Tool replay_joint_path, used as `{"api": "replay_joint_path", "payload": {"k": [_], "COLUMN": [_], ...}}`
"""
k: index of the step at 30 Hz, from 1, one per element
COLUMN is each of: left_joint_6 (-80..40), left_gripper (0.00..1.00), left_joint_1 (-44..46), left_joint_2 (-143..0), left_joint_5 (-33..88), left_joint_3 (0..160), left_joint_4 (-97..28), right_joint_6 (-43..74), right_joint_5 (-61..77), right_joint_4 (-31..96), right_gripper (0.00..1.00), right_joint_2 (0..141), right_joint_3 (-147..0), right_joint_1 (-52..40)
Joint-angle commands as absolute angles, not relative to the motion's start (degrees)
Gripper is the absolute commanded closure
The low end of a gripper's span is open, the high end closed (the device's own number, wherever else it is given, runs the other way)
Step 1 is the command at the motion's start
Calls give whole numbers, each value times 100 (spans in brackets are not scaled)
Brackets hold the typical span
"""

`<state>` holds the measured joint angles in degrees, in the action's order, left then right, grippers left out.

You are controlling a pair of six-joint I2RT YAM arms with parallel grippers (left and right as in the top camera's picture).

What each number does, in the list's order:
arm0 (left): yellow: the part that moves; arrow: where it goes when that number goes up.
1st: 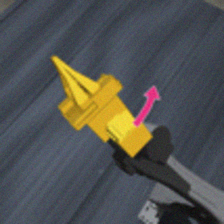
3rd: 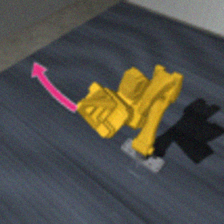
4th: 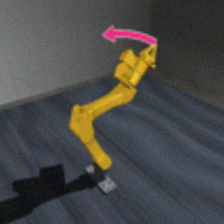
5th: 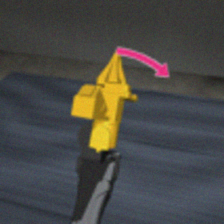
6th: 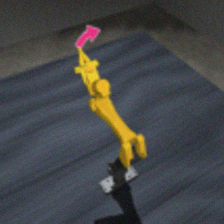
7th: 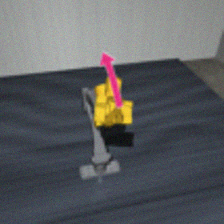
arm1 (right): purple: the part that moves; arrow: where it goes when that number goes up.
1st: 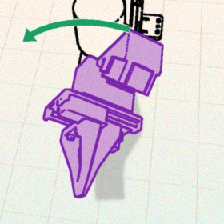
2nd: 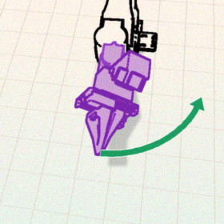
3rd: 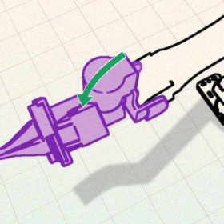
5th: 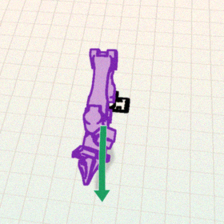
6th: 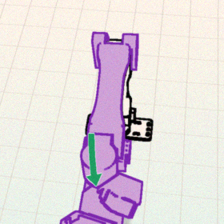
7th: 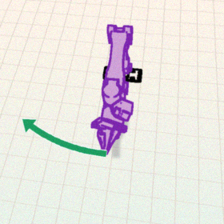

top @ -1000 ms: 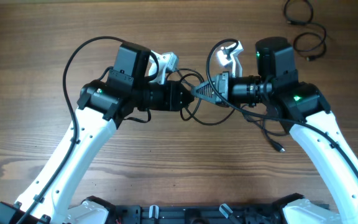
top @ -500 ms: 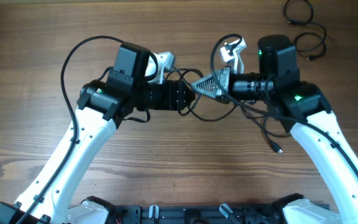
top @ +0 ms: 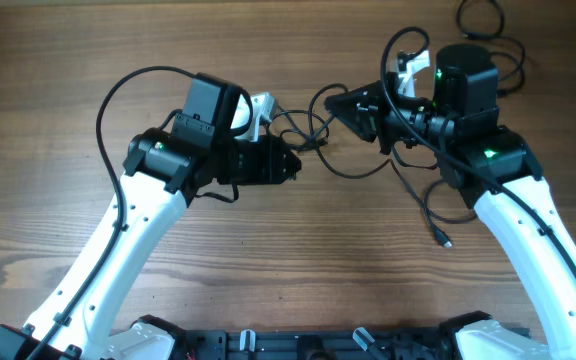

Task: Untangle cables
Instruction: 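Pull the cable with the right gripper to the right and release it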

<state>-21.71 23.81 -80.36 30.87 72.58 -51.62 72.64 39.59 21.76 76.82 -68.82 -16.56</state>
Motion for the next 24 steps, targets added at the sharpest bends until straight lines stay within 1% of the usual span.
{"api": "replay_joint_path", "payload": {"k": [1,3,5,6,7,8,9,10,11,12,13,15,18,21,24], "left_joint_6": [-2097,-2095,-2095,-2097,-2099,-2099,-2108,-2150,-2147,-2147,-2145,-2147,-2145,-2145,-2143], "left_gripper": [63,66,61,48,29,17,9,4,3,2,0,0,0,0,0], "left_joint_1": [2340,2340,2340,2340,2340,2340,2340,2340,2340,2340,2340,2340,2340,2340,2340], "left_joint_2": [-8038,-8038,-8038,-8038,-8038,-8038,-8038,-8038,-8038,-8038,-8038,-8038,-8038,-8038,-8038], "left_joint_5": [3057,3055,3041,3006,2987,2987,2987,2987,2989,2987,2987,2882,2689,2689,2687], "left_joint_3": [7234,7234,7234,7234,7234,7234,7234,7234,7234,7234,7234,7234,7234,7234,7234], "left_joint_4": [-5284,-5304,-5275,-5229,-5159,-5118,-5000,-4950,-4910,-4908,-4912,-4982,-5159,-5162,-5166], "right_joint_6": [7188,7183,7183,7203,7255,7397,7524,7526,7507,7467,7354,7107,6716,5981,5225], "right_joint_5": [2978,2849,2904,3017,3131,3157,3151,3127,3048,2851,2462,1525,548,-259,-521], "right_joint_4": [2150,2300,2447,2510,2589,2676,2746,2751,2755,2803,2934,3378,4099,4576,4703], "right_gripper": [96,96,96,96,95,95,93,92,92,94,96,96,96,96,96], "right_joint_2": [7629,7629,7629,7629,7629,7629,7629,7629,7629,7629,7629,7629,7629,7614,7550], "right_joint_3": [-6965,-6965,-6965,-6965,-6965,-6965,-6965,-6965,-6965,-6965,-6965,-6965,-6965,-6967,-6982], "right_joint_1": [-1651,-1651,-1653,-1651,-1651,-1651,-1653,-1651,-1651,-1651,-1651,-1651,-1651,-1640,-1398]}}
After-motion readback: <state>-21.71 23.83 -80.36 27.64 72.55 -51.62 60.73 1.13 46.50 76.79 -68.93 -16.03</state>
